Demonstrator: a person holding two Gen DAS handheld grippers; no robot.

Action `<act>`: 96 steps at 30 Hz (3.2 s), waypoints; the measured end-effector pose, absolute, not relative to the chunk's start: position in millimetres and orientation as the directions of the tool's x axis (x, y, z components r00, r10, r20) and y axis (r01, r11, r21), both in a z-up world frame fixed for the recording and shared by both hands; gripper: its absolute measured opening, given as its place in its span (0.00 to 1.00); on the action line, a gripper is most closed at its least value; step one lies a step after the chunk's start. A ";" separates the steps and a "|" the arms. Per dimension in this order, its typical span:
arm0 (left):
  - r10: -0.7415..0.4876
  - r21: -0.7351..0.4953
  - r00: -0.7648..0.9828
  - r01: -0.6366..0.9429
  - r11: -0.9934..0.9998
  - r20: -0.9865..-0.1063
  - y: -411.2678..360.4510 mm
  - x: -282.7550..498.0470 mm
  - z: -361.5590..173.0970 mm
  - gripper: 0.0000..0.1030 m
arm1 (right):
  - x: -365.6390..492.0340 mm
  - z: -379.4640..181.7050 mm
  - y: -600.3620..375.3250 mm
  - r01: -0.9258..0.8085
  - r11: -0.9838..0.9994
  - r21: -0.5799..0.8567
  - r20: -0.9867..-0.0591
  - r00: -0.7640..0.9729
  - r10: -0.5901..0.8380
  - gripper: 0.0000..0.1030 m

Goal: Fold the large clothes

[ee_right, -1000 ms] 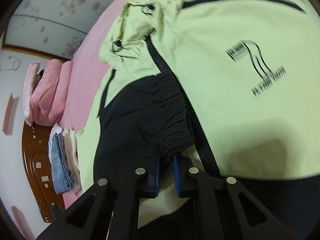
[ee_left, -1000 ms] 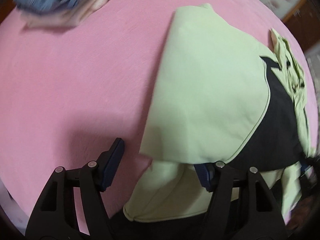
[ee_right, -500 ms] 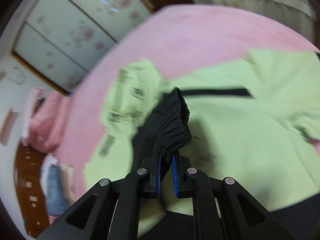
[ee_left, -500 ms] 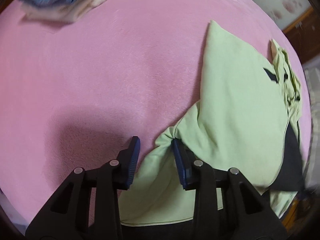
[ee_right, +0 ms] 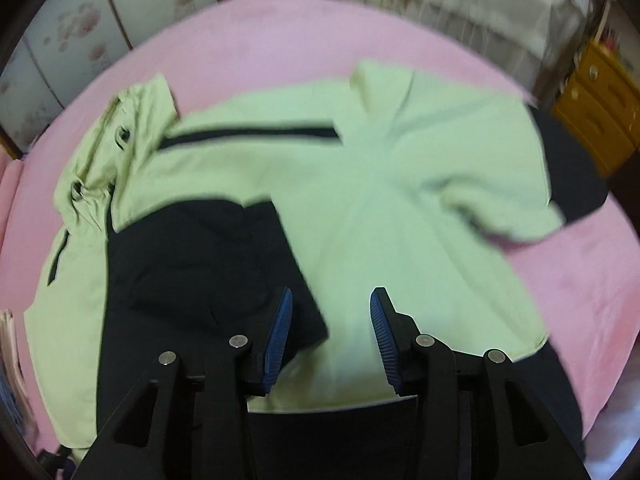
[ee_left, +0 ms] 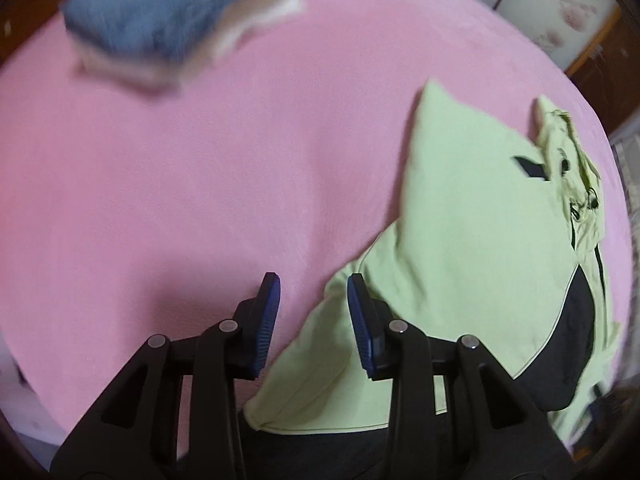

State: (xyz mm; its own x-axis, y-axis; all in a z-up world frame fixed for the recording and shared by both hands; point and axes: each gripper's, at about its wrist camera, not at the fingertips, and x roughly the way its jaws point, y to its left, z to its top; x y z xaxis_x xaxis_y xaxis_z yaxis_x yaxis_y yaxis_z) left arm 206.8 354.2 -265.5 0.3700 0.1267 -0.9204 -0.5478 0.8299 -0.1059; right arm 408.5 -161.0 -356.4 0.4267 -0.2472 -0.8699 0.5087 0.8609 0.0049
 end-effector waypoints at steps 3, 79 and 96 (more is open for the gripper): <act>0.118 -0.123 0.515 -0.409 0.904 -0.849 332.7 190.7 -226.8 0.23 | 406.7 -348.4 -151.5 0.413 0.906 0.090 -0.863 0.487 -0.137 0.32; 0.059 -0.045 0.479 -0.203 0.978 -0.876 398.1 358.5 -304.1 0.00 | 514.8 -404.0 -59.0 0.305 0.924 0.229 -0.801 0.599 0.001 0.01; -0.127 -0.174 0.287 -0.142 0.975 -0.949 387.6 248.5 -335.9 0.00 | 501.8 -469.5 74.3 0.176 0.731 0.659 -0.735 0.355 0.578 0.01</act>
